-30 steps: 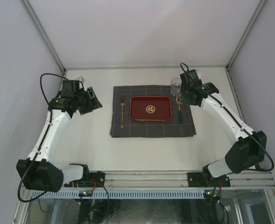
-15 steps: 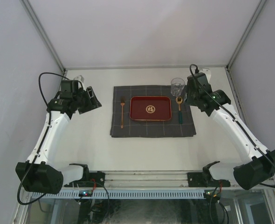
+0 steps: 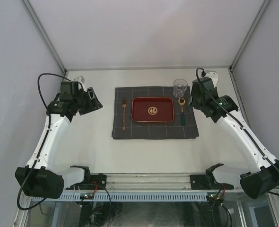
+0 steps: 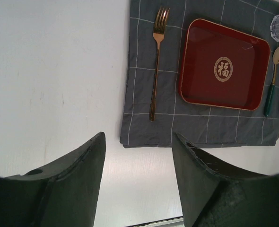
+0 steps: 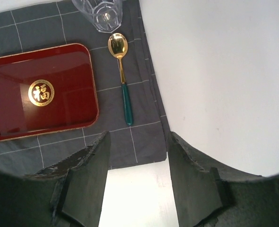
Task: Set the dinner table for one person
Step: Reset both arms
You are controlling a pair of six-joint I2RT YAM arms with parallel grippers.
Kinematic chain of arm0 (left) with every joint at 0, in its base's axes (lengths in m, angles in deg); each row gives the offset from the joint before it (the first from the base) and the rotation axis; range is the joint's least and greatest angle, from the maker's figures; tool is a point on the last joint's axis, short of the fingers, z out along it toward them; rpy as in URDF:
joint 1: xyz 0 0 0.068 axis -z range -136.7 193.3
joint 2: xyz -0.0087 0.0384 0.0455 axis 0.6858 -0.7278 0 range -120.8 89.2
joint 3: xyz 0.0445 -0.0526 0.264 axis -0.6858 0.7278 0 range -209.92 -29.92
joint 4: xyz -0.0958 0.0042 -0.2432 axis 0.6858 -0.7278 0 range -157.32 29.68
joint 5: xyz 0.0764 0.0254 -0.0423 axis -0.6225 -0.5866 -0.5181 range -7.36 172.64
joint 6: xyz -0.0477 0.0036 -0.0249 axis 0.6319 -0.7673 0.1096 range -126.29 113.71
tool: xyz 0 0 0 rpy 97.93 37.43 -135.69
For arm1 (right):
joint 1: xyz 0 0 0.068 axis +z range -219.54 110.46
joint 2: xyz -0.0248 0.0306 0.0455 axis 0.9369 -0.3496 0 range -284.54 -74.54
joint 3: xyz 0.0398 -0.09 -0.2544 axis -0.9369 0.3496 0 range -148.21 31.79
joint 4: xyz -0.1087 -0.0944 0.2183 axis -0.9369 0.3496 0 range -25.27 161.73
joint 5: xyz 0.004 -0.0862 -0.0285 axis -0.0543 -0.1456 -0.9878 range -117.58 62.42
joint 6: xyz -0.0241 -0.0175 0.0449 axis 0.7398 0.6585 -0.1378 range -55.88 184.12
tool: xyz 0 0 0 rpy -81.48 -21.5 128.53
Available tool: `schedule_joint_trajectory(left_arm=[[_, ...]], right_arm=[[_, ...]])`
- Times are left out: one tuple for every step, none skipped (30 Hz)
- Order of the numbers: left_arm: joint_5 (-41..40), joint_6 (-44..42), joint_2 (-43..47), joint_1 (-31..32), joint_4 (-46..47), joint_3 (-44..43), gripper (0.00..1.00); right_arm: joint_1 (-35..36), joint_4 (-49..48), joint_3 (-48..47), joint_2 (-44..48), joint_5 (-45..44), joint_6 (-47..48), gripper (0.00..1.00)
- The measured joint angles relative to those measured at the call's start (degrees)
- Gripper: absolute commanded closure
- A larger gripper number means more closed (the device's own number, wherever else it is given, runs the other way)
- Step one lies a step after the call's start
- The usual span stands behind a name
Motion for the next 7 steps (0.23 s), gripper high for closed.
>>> schedule_joint_trajectory(left_arm=[[0.0, 0.0, 0.09, 0.0, 0.0, 0.0, 0.37], [0.0, 0.0, 0.2, 0.0, 0.0, 0.0, 0.37], [-0.02, 0.0, 0.33, 0.0, 0.0, 0.0, 0.37], [-0.02, 0.0, 0.46, 0.0, 0.0, 0.0, 0.37], [-0.02, 0.0, 0.57, 0.0, -0.02, 0.0, 0.37], [-0.04, 0.0, 0.66, 0.0, -0.02, 0.0, 0.37], [-0.07, 0.02, 0.7, 0.0, -0.02, 0.0, 0.37]], right_arm=[[0.04, 0.0, 0.09, 0.0, -0.02, 0.0, 0.49], [0.04, -0.02, 0.11, 0.0, -0.02, 0.0, 0.49], [0.04, -0.04, 0.11, 0.0, -0.02, 0.02, 0.49], [0.04, -0.04, 0.11, 0.02, -0.04, 0.07, 0.49], [0.04, -0.04, 0.11, 0.07, -0.04, 0.11, 0.49], [0.02, -0.04, 0.11, 0.07, -0.07, 0.17, 0.49], [0.0, -0.02, 0.11, 0.07, -0.07, 0.2, 0.49]])
